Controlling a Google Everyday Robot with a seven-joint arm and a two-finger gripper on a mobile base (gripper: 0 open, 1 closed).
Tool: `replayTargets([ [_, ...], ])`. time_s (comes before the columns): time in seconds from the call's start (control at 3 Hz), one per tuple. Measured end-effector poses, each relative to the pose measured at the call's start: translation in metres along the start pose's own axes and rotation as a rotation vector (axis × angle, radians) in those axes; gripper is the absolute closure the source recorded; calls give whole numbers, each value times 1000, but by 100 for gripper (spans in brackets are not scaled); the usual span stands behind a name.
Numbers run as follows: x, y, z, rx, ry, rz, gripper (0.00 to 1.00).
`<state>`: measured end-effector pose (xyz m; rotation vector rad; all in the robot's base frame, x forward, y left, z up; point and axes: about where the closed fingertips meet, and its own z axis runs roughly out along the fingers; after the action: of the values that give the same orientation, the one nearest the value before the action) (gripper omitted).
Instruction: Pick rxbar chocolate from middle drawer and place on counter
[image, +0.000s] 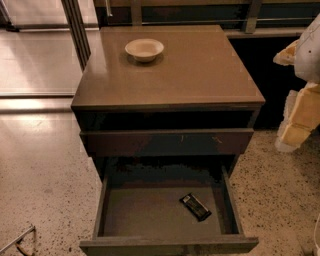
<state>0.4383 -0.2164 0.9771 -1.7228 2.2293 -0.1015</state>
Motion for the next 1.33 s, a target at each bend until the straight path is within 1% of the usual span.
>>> replayTargets([
  [0.33,0,0,0,0,0,0,0],
  [0.67,-5,-5,28,3,-27,20,0],
  [1.0,-21,-11,102,-16,-91,82,0],
  [1.33,-39,-19,167,-18,-159,152,0],
])
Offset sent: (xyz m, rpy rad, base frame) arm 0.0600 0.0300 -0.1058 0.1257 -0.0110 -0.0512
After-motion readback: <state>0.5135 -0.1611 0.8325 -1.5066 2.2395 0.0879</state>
